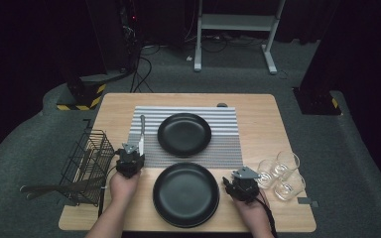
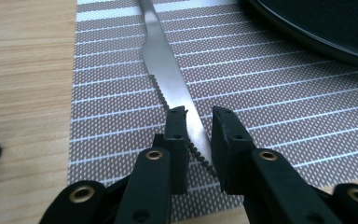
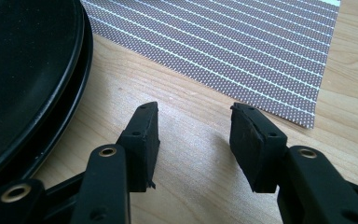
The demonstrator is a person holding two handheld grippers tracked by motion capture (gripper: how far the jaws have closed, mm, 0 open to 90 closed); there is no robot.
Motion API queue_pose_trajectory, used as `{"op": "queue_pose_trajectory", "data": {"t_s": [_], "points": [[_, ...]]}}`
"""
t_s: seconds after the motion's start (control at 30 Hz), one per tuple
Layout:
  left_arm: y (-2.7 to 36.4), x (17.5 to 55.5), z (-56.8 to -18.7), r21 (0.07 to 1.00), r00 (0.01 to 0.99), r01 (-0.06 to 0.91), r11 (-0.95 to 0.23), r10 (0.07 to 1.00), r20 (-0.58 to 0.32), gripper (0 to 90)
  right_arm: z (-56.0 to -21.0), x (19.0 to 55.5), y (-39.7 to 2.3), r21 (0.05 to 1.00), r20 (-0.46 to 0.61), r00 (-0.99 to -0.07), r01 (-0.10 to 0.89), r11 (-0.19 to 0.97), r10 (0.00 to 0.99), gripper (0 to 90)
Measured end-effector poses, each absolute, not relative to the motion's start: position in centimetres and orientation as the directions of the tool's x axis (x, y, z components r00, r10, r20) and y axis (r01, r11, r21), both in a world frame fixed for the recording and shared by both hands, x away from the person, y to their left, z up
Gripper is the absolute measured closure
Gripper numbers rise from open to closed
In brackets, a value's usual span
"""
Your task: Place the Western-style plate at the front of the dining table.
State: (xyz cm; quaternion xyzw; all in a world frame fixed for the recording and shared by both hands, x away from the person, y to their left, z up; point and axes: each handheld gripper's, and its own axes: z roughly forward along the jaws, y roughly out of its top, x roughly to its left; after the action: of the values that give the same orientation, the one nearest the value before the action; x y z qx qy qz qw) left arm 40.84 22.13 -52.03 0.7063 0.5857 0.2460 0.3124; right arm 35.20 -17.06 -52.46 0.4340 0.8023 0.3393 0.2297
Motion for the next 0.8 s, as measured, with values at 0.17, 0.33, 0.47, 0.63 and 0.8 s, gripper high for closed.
{"op": "queue_pose_trajectory", "data": {"t_s": [0.17, 0.33, 0.47, 0.63, 0.8], "points": [[21.6, 41.3, -52.0, 0.730, 0.215, 0.671, -0.133, 0.976, -0.020, 76.2, -52.5, 35.2, -17.1, 0.744, -0.074, -0.517, 0.541, 0.393, 0.852, 52.5], [21.6, 41.3, -52.0, 0.729, 0.217, 0.672, -0.129, 0.976, -0.027, 76.1, -52.5, 35.2, -17.1, 0.744, -0.074, -0.517, 0.541, 0.393, 0.853, 52.6], [22.3, 41.4, -51.9, 0.723, 0.189, 0.682, -0.111, 0.982, -0.028, 76.8, -52.5, 35.2, -17.1, 0.744, -0.074, -0.516, 0.541, 0.392, 0.853, 52.6], [23.2, 41.4, -52.0, 0.725, 0.157, 0.683, -0.086, 0.987, -0.030, 77.4, -52.4, 35.2, -17.1, 0.747, -0.076, -0.515, 0.538, 0.391, 0.854, 52.6], [23.4, 41.3, -52.0, 0.727, 0.152, 0.682, -0.078, 0.988, -0.037, 77.4, -52.5, 35.2, -17.1, 0.745, -0.075, -0.516, 0.540, 0.392, 0.853, 52.6]]}}
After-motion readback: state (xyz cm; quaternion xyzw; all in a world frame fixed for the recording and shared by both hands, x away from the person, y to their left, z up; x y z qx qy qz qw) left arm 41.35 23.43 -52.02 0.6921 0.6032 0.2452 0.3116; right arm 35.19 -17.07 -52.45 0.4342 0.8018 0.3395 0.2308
